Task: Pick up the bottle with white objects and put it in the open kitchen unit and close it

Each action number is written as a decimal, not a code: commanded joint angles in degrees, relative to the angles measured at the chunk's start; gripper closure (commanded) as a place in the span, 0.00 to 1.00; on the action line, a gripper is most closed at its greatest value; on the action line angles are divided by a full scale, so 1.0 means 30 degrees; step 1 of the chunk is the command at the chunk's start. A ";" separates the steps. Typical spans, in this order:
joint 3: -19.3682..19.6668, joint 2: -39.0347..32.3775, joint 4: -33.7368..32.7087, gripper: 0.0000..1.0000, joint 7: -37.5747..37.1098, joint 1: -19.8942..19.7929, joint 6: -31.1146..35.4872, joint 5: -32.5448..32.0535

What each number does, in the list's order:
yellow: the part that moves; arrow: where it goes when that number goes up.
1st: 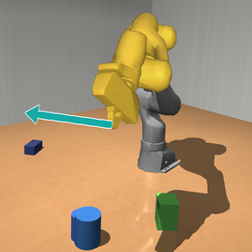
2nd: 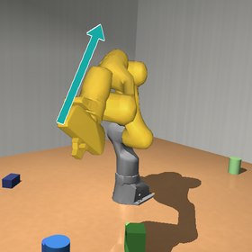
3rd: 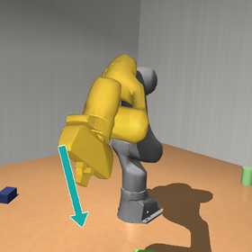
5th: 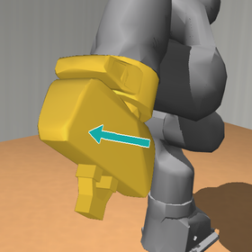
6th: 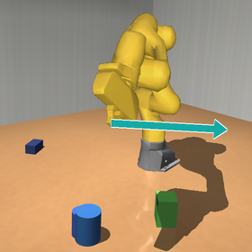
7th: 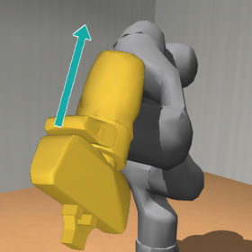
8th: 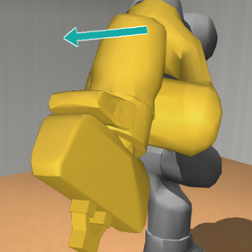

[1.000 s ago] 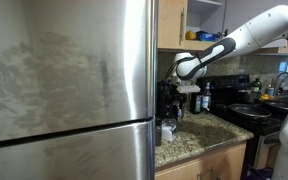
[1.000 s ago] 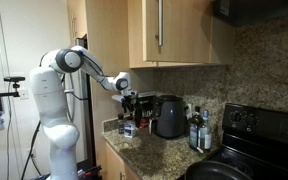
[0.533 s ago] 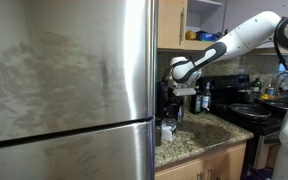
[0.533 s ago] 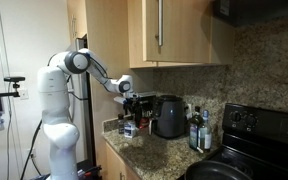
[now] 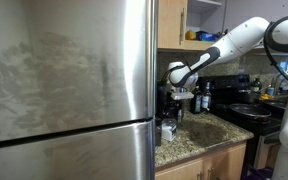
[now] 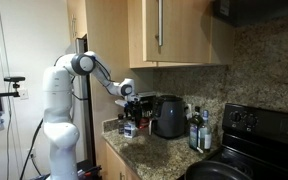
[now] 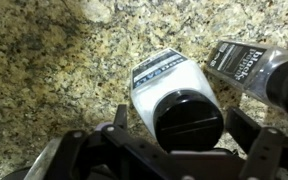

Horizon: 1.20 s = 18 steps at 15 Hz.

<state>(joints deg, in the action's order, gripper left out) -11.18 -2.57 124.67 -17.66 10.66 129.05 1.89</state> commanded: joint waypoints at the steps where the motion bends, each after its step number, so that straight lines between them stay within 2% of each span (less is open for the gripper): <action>1: 0.0086 -0.0597 -0.0513 0.26 0.0291 0.0091 0.0311 -0.0100; 6: 0.0066 -0.0905 -0.0668 0.62 0.0352 0.0194 0.0405 -0.0134; 11: 0.0102 -0.0546 -0.0339 0.63 -0.0160 0.0261 0.1041 -0.0749; 16: -0.0261 0.2535 0.1727 0.63 -0.0472 0.0615 0.1917 -0.1082; 18: -0.0474 0.4195 0.2447 0.63 -0.0586 0.0746 0.1033 -0.0832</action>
<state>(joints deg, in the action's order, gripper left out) -11.78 1.16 126.82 -18.44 12.46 133.53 -0.71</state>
